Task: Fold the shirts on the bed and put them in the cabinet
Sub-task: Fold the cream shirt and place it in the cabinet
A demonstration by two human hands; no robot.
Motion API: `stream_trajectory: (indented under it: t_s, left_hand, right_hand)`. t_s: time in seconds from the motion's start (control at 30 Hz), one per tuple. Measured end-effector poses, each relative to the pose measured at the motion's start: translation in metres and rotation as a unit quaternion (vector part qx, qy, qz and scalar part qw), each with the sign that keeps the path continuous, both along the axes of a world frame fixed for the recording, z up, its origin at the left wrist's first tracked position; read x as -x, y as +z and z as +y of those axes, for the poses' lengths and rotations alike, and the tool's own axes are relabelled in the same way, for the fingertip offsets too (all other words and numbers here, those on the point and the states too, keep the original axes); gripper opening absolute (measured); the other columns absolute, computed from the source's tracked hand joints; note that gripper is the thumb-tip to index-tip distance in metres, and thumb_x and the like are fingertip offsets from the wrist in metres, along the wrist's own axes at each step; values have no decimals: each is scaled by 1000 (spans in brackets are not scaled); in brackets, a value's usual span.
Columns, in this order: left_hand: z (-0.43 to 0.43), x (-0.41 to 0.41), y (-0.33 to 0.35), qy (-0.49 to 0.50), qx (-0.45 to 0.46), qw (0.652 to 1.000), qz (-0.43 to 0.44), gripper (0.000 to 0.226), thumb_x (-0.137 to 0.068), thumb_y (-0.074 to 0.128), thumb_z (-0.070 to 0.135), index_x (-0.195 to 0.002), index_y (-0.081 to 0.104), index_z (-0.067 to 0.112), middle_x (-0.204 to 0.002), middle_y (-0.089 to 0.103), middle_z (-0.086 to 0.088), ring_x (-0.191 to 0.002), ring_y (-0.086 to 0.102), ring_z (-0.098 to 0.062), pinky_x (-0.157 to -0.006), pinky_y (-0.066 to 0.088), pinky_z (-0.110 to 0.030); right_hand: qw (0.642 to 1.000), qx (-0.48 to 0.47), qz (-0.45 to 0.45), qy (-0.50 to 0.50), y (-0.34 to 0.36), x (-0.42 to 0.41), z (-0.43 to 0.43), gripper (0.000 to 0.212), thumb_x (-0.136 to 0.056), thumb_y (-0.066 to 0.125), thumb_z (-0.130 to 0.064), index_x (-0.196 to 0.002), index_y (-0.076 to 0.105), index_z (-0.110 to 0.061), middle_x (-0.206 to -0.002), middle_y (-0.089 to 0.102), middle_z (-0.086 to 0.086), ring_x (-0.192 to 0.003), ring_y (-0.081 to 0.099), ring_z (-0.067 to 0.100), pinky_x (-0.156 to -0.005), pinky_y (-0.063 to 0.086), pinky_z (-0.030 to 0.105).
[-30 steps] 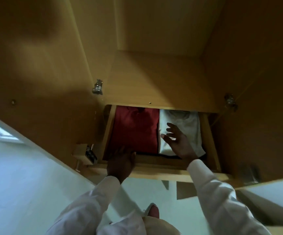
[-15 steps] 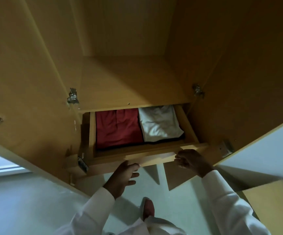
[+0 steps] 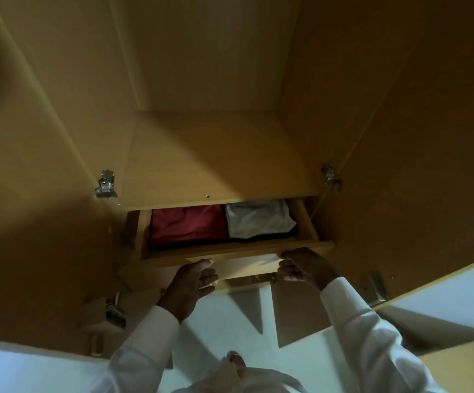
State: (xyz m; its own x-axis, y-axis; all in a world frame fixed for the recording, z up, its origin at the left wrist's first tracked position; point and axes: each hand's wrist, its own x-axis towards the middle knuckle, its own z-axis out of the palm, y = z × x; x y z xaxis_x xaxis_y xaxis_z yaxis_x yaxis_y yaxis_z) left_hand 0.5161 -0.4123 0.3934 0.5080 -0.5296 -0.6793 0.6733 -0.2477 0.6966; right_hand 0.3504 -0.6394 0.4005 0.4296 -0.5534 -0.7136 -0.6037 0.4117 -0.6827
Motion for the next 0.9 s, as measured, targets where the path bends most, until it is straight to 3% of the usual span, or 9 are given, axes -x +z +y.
stream_trajectory:
  t_s: [0.13, 0.27, 0.33, 0.4, 0.53, 0.6, 0.67, 0.77, 0.9]
  left_hand:
    - [-28, -19, -4, 72, 39, 997, 12, 10, -99, 52, 16, -96, 60, 12, -105, 63, -13, -97, 63, -26, -96, 49, -44]
    - [-51, -39, -9, 159, 102, 980, 68, 11, -98, 47, 9, -94, 55, 3, -102, 60, -20, -93, 61, -32, -82, 51, -46]
    - [-63, -47, -11, 185, 120, 972, 88, 12, -99, 44, 7, -99, 53, -1, -109, 59, -22, -100, 60, -35, -77, 52, -48]
    - [-73, -52, -9, 196, 129, 968, 88, 19, -100, 42, 6, -116, 51, 0, -114, 58, -20, -111, 57, -38, -77, 52, -49]
    - [-91, -61, -1, 204, 133, 967, 77, 37, -100, 40, 3, -137, 40, 5, -134, 51, -22, -118, 54, -38, -89, 50, -55]
    - [-97, -68, 2, 217, 135, 964, 77, 29, -100, 41, 4, -129, 45, 1, -136, 49, -24, -121, 53, -40, -92, 48, -57]
    - [-103, -76, 6, 229, 140, 959, 87, 13, -100, 40, 7, -102, 52, 1, -130, 50, -25, -120, 52, -40, -92, 46, -57]
    - [-110, -88, 11, 245, 163, 950, 103, 19, -100, 38, 10, -83, 46, 7, -117, 50, -22, -113, 52, -40, -95, 43, -59]
    - [-116, -93, 9, 213, 133, 966, 53, 25, -101, 40, 11, -123, 47, 2, -109, 54, -16, -114, 54, -36, -91, 49, -54]
  right_hand:
    - [1000, 3, -15, -1, 2, -31, -17, 32, -91, 68, -19, -118, 58, -4, -117, 66, 15, -107, 65, 28, -75, 58, 35]
    - [999, 26, -34, -8, -6, -56, -31, 36, -97, 56, -11, -131, 49, 1, -123, 60, 18, -111, 61, 31, -81, 56, 40]
    - [998, 29, -51, -14, -9, -67, -37, 39, -99, 52, -6, -137, 43, 0, -124, 58, 19, -120, 57, 36, -94, 52, 46]
    - [998, 19, -55, -5, -8, -79, -42, 40, -101, 47, -5, -140, 41, -2, -119, 57, 17, -125, 54, 35, -93, 50, 44]
    - [998, -1, -60, 15, -8, -103, -52, 62, -99, 51, -5, -154, 23, -12, -143, 47, 18, -127, 53, 31, -91, 52, 41]
    - [998, 9, -58, 14, -10, -112, -57, 69, -98, 53, -4, -156, 18, -14, -145, 45, 17, -124, 55, 28, -86, 54, 38]
    - [998, 10, -57, 3, -11, -120, -61, 69, -97, 53, -4, -156, 19, -15, -146, 44, 16, -122, 55, 28, -87, 55, 39]
    - [997, 25, -75, 9, -12, -122, -62, 61, -96, 50, -4, -152, 28, -11, -148, 42, 18, -125, 53, 34, -92, 51, 40]
    - [994, 30, -105, 7, 1, -111, -43, 62, -98, 52, -3, -153, 25, -10, -146, 45, 17, -125, 53, 32, -99, 49, 42]
